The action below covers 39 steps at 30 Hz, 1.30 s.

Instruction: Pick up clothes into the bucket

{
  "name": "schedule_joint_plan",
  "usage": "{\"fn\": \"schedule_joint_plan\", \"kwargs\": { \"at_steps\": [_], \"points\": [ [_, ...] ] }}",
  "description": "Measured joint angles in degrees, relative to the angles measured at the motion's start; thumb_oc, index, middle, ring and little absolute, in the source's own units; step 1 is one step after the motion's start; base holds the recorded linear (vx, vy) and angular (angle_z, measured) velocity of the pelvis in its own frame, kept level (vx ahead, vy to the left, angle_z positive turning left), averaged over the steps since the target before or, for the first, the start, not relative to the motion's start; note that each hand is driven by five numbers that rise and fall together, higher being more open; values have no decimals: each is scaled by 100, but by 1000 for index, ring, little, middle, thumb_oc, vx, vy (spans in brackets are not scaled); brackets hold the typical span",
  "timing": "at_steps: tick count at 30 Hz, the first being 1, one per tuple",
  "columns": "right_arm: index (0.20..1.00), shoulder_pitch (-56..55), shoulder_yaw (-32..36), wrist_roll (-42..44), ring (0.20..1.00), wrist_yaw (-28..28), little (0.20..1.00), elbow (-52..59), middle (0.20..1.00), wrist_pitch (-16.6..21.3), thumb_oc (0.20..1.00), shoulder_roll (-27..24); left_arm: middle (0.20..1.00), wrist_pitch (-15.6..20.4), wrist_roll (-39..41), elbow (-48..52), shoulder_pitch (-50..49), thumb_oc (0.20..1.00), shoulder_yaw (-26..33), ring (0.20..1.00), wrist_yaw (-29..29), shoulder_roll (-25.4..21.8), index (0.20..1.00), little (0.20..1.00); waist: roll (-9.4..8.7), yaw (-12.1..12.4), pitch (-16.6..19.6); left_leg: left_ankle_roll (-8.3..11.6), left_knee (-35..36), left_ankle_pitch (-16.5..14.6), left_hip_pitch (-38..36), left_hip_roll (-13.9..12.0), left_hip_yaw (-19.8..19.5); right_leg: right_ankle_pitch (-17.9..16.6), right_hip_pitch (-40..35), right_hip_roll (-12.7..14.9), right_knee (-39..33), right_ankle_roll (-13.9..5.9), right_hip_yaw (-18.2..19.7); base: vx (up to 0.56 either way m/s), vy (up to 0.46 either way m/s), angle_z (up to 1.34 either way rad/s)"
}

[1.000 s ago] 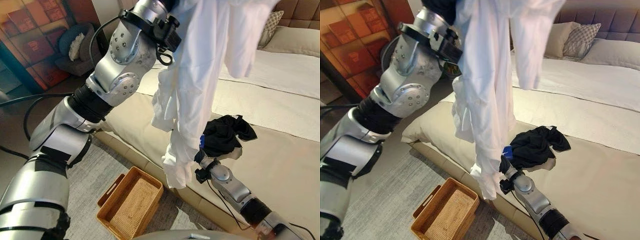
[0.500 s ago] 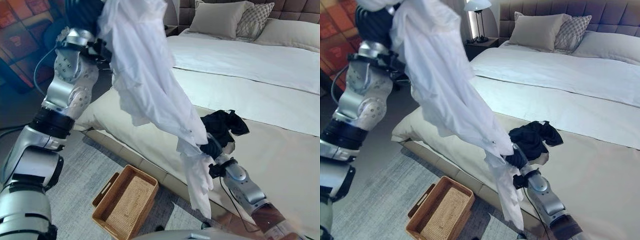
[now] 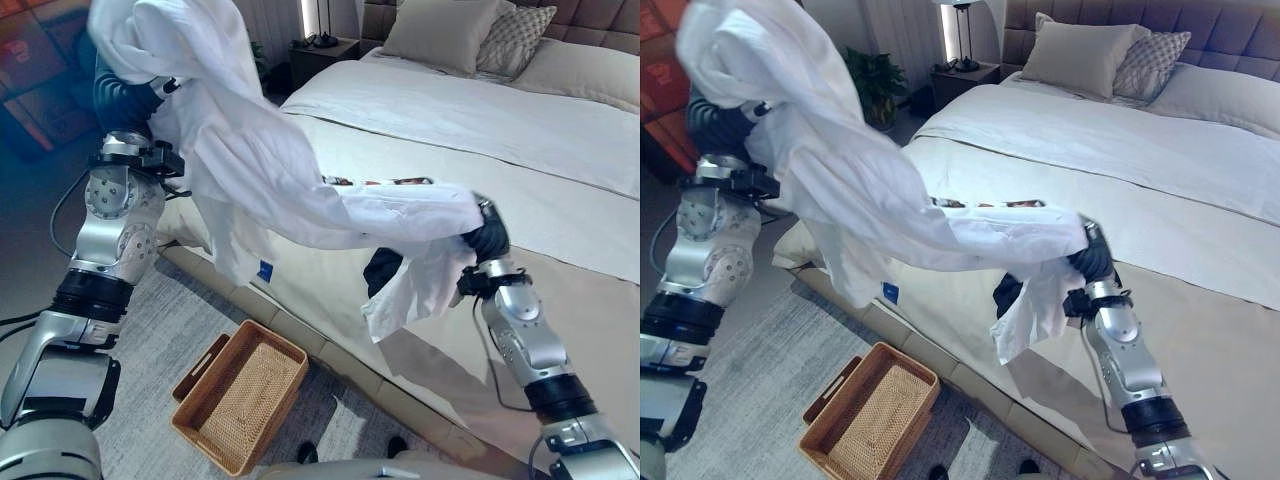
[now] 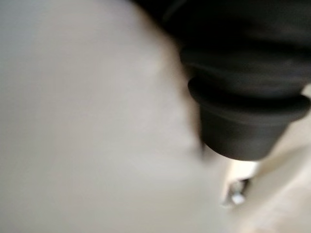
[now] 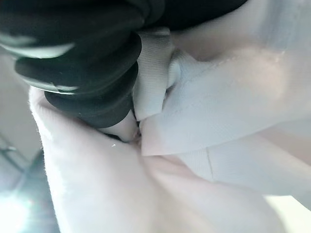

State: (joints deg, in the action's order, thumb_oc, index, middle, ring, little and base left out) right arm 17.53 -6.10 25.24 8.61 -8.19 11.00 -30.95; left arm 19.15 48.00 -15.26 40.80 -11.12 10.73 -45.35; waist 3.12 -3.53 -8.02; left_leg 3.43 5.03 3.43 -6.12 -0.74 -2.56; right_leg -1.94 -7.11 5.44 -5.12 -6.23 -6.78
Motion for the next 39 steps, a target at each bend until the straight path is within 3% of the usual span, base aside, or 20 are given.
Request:
{"fn": "schedule_joint_plan", "kwargs": {
  "at_steps": [4,13,14,15,17,20,23,25,28,33,37,39],
  "points": [
    [200,1088,4,21,200,398,200,-595,200,6,200,-724,1000,-51,10,-244,-230,1000,160,1000,-109,-23,1000,1000,-28,112,-13,-1,1,1,15,-4,-73,1,-10,-5,0,3,-24,-11,11,7],
    [200,2452,-202,70,200,739,200,-1883,200,-5,200,-1675,1000,-101,59,-396,-355,1000,177,1000,-224,-43,1000,1000,-179,304,-62,-13,-2,12,185,7,-147,2,113,-10,1,7,-109,-2,2,4],
    [200,2592,-300,71,200,739,200,-2073,200,-5,200,-1768,834,-100,76,-421,-357,834,177,834,-237,-43,834,834,-187,330,-67,-13,-3,12,196,10,-160,1,118,-9,1,6,-129,-17,2,8],
    [200,3008,-516,84,200,748,200,-2625,200,-33,200,-1943,771,-105,165,-506,-358,771,177,771,-255,-42,771,771,-210,306,-77,-13,-3,13,201,13,-195,1,117,-6,1,6,-148,-11,3,5],
    [200,3223,-575,109,200,762,200,-2851,200,-38,200,-2008,821,-105,238,-581,-354,821,177,821,-260,-42,821,821,-241,314,-85,-14,-3,12,202,14,-217,1,115,-9,1,6,-157,-11,1,2],
    [200,4176,-1098,153,200,716,200,-3854,200,-148,200,-2352,649,-106,240,-648,-359,649,176,649,-324,-39,649,649,-294,365,-122,-17,-4,15,330,17,-233,0,231,-9,2,6,-162,-8,3,1],
    [200,4887,-1535,276,200,698,200,-4498,200,-221,200,-2570,586,-107,240,-740,-367,586,166,586,-349,-31,586,586,-339,401,-151,-17,-5,15,398,11,-229,1,314,-15,2,6,-151,4,1,-1],
    [200,5157,-1712,308,200,683,200,-4562,200,-248,200,-2697,655,-120,239,-847,-394,655,166,655,-351,-4,655,655,-359,427,-162,-17,-5,15,414,14,-224,0,330,-13,2,6,-144,7,2,-2],
    [200,5396,-1940,307,200,639,200,-4647,200,-258,200,-2699,1000,-152,222,-1027,-468,1000,167,1000,-340,-2,1000,1000,-405,427,-190,-17,-5,15,416,13,-223,1,337,-15,1,6,-138,0,0,0],
    [200,5404,-1957,304,200,557,200,-4643,200,-281,200,-2698,1000,-209,-405,-1117,-835,1000,437,1000,-177,-5,1000,1000,-422,437,-203,-17,-4,14,441,20,-224,1,357,-10,1,6,-141,0,0,0],
    [200,5407,-1952,307,200,560,200,-4548,200,-280,200,-2708,1000,-211,-1312,-1180,-1473,1000,802,1000,5,10,1000,1000,-436,422,-217,-15,-4,11,444,17,-216,1,367,-11,1,6,-138,8,0,-1],
    [200,5427,-1940,307,200,575,200,-4332,200,-250,200,-2825,1000,-306,-1840,-1408,-2066,1000,1069,1000,224,230,1000,1000,-459,427,-248,-14,-3,10,447,13,-209,1,375,-16,0,6,-125,42,6,-3]
  ]
}}
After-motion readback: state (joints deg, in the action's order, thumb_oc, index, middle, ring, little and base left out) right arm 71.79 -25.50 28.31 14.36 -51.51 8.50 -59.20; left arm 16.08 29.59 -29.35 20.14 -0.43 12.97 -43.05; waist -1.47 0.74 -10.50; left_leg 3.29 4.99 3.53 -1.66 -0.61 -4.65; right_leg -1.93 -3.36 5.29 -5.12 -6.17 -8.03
